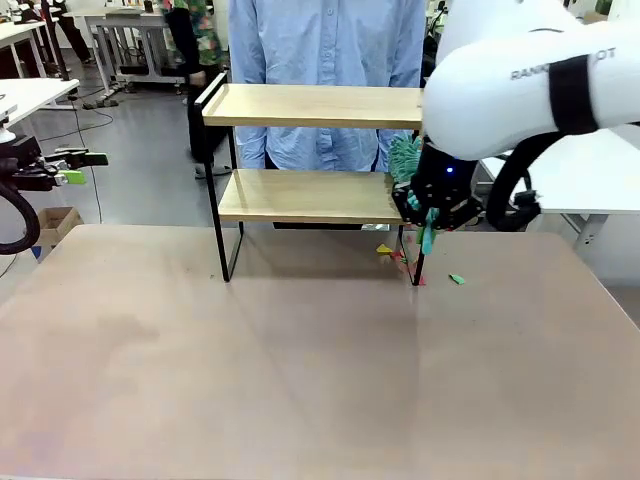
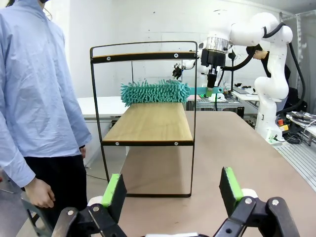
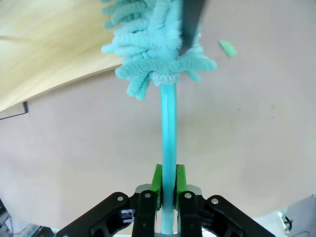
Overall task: Clean the shelf.
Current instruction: Clean the specific section of the Shelf indicated by the human with the Duster.
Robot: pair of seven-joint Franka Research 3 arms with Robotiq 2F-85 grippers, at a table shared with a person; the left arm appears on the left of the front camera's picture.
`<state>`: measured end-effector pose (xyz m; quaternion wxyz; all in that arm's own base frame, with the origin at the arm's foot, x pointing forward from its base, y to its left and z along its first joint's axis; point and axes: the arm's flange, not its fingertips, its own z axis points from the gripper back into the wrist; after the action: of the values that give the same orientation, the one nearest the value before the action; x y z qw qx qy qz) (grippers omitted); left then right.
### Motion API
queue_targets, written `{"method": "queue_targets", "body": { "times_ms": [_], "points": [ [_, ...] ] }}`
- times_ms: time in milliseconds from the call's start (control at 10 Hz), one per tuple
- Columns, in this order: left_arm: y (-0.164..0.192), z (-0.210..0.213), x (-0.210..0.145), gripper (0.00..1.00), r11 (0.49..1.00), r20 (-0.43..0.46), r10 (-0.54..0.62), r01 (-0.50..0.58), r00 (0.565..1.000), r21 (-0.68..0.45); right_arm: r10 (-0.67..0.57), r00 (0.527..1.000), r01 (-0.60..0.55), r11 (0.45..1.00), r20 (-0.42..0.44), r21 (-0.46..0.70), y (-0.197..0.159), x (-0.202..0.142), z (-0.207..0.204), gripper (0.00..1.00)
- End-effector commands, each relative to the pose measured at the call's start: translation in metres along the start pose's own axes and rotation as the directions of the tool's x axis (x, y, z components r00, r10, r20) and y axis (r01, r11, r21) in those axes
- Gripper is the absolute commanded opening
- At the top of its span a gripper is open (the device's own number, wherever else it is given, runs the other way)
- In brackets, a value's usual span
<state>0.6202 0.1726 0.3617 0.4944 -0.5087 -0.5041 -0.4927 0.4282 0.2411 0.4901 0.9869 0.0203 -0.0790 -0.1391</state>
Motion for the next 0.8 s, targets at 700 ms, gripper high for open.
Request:
{"method": "queue_targets", "body": {
  "times_ms": [700],
  "points": [
    [-0.002, 0.000, 0.003, 1.00, 1.000, 0.002, -0.007, 0.007, 1.000, 0.001, 0.288, 0.950, -0.310, 0.923, 0.122, 0.230, -0.014, -0.021, 0.035, 0.13]
  ]
}}
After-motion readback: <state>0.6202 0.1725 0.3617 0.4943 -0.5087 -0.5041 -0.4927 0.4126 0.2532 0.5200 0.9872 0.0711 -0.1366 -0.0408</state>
